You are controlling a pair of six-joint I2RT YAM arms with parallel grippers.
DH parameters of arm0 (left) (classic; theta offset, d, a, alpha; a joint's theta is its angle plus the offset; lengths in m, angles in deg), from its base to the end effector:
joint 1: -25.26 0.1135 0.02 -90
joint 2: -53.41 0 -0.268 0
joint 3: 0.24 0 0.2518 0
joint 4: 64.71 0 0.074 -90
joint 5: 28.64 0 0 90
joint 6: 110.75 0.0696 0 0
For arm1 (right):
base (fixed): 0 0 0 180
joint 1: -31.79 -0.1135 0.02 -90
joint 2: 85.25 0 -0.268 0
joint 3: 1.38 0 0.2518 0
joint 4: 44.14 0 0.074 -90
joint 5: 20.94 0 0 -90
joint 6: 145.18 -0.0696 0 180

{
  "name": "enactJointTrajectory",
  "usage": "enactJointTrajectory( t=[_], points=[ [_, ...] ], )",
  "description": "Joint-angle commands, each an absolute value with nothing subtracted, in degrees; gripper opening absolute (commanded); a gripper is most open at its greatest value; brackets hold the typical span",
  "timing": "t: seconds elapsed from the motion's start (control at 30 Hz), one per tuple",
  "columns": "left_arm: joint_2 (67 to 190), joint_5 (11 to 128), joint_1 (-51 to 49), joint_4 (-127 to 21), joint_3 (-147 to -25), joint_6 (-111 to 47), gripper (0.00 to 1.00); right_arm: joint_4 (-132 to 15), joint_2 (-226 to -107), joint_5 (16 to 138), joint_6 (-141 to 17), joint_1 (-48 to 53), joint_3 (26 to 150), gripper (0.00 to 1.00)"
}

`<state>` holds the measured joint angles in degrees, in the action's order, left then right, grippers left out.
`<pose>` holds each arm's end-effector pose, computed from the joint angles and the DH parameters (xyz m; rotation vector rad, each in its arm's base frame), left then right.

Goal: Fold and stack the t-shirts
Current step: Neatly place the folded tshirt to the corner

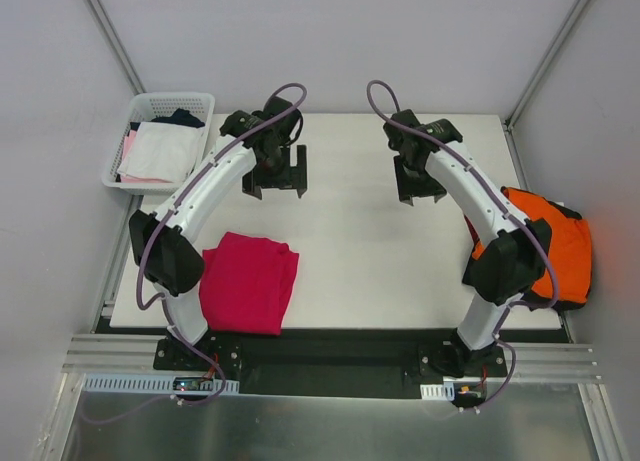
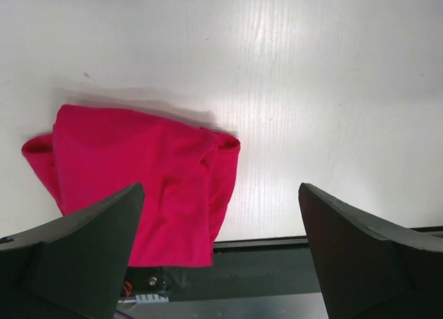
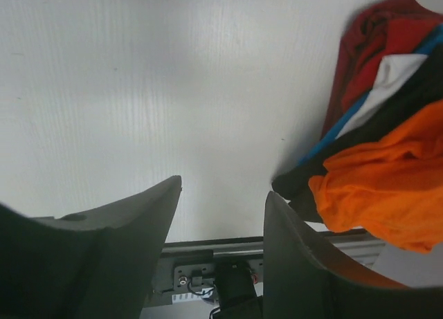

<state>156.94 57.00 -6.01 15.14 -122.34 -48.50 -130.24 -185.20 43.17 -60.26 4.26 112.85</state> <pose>0.3363 -0.1981 0.3285 0.0557 2.6575 -0.2471 0.3270 0.1362 0.3098 -0.4244 2.6439 -0.4701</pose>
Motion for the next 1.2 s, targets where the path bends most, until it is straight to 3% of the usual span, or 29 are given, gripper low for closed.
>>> enactJointTrajectory(
  t=[0.0,0.13,0.33,0.43,0.47,0.53,0.63,0.67,0.77,1.0,1.17],
  points=[
    [155.37,56.45,-4.71,17.99,-122.06,-51.42,0.94,-127.46,-185.45,53.12,-52.81,7.00,117.53,0.54],
    [153.96,49.95,-3.22,19.56,-119.76,-53.96,0.93,-123.94,-187.29,59.39,-53.68,9.64,118.49,0.52],
    [158.26,45.53,1.26,22.47,-120.11,-53.54,0.92,-126.83,-193.18,54.05,-55.00,12.54,124.54,0.47],
    [160.11,48.16,4.16,20.72,-122.13,-50.73,0.91,-129.54,-195.20,49.03,-58.16,14.47,125.52,0.55],
    [160.20,49.91,4.60,19.58,-122.48,-50.20,0.92,-130.61,-195.64,48.85,-58.95,16.30,126.31,0.64],
    [160.98,52.03,5.83,17.21,-122.22,-49.14,0.93,-131.76,-195.21,49.55,-60.01,18.51,126.23,0.65],
    [165.01,56.16,6.63,15.26,-124.32,-48.88,0.91,-131.93,-193.63,49.02,-61.06,23.78,125.17,0.45],
    [166.25,57.65,6.71,15.35,-125.98,-48.70,0.89,-132.28,-193.28,49.20,-61.59,26.66,125.17,0.29],
    [168.55,58.45,6.71,15.17,-127.49,-48.35,0.86,-133.34,-190.38,49.03,-63.61,30.63,124.91,0.01],
    [171.53,60.56,6.71,14.65,-128.81,-47.74,0.79,-130.27,-178.26,43.14,-64.76,34.24,112.64,0.01],
    [171.72,61.18,6.71,14.73,-128.73,-47.91,0.79,-129.30,-172.19,44.63,-66.42,39.08,102.16,0.01]
  ],
)
